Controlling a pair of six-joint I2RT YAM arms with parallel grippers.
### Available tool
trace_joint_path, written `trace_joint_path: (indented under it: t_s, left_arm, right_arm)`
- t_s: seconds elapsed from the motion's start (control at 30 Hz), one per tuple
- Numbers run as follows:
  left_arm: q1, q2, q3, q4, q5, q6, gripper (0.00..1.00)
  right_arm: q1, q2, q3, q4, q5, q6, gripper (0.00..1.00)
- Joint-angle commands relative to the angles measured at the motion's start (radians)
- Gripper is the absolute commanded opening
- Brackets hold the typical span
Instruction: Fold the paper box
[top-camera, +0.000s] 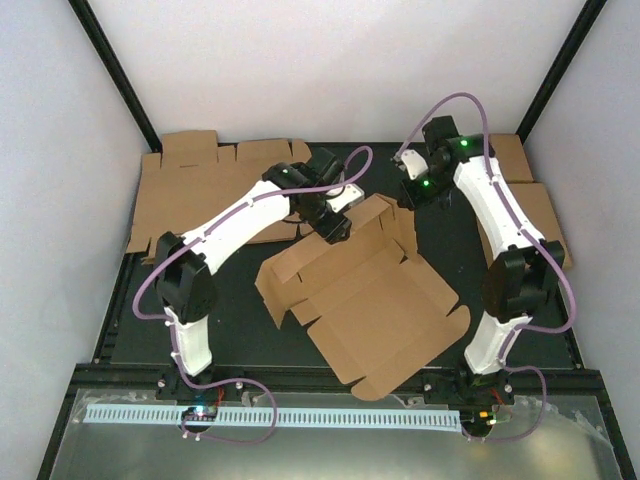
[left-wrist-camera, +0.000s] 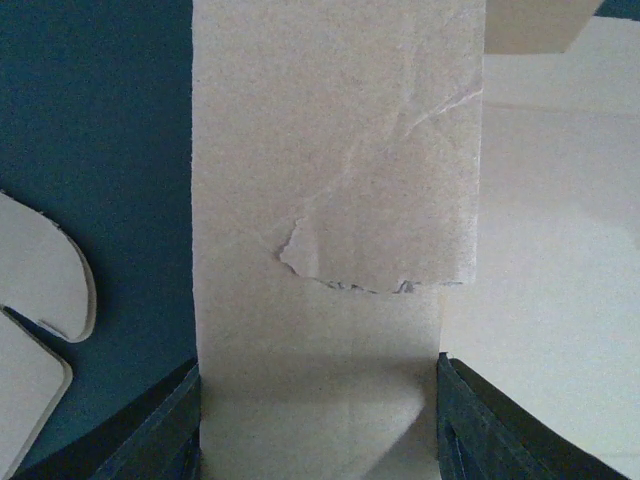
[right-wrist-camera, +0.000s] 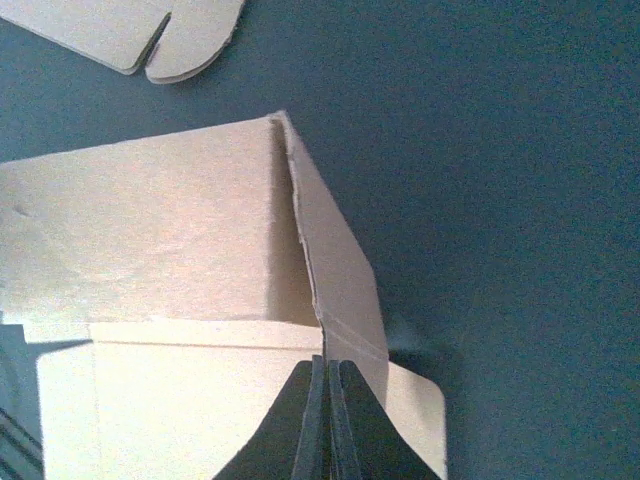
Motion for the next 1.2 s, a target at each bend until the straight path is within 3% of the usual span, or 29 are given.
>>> trace_joint_path:
  t_s: [0.0,0.3,0.5,0.6,0.8,1.1,1.17]
  left_arm:
    - [-0.02,0.041,0.034,-0.041,0.077,0.02,0.54]
    - [-0.081,-0.021,-0.028,-0.004,0.046,0.036,0.53]
    - [-0.157,-0.072,-0.082,0.009,-0.014,0.02,0.52]
    - [-0.189,-0.095,-0.122,0.016,-0.042,0.017,0.52]
    - [-0.218,-0.12,-0.174,0.019,-0.075,0.011,0.51]
    - [-0.225,-0.128,-0.187,0.019,-0.086,0.026,0.51]
    - [-0.225,-0.124,-0.184,0.016,-0.095,0.027,0.51]
  right_arm:
    - [0.036,-0.03,0.021,0.058,-0.086,0.129,0.02]
    - [0.049,-0.275,-0.367,0.377,0.012,0.224,0.02]
    - [0.049,-0.483,-0.659,0.606,0.081,0.291,0.07]
    - [0.05,-0.569,-0.781,0.699,0.068,0.337,0.12]
    - [0.048,-0.686,-0.949,0.811,0.059,0.381,0.14]
    - [-0.003,-0.814,-1.052,0.9,-0.04,0.454,0.43]
    - [-0.025,-0.818,-1.049,0.891,-0.085,0.459,0.45]
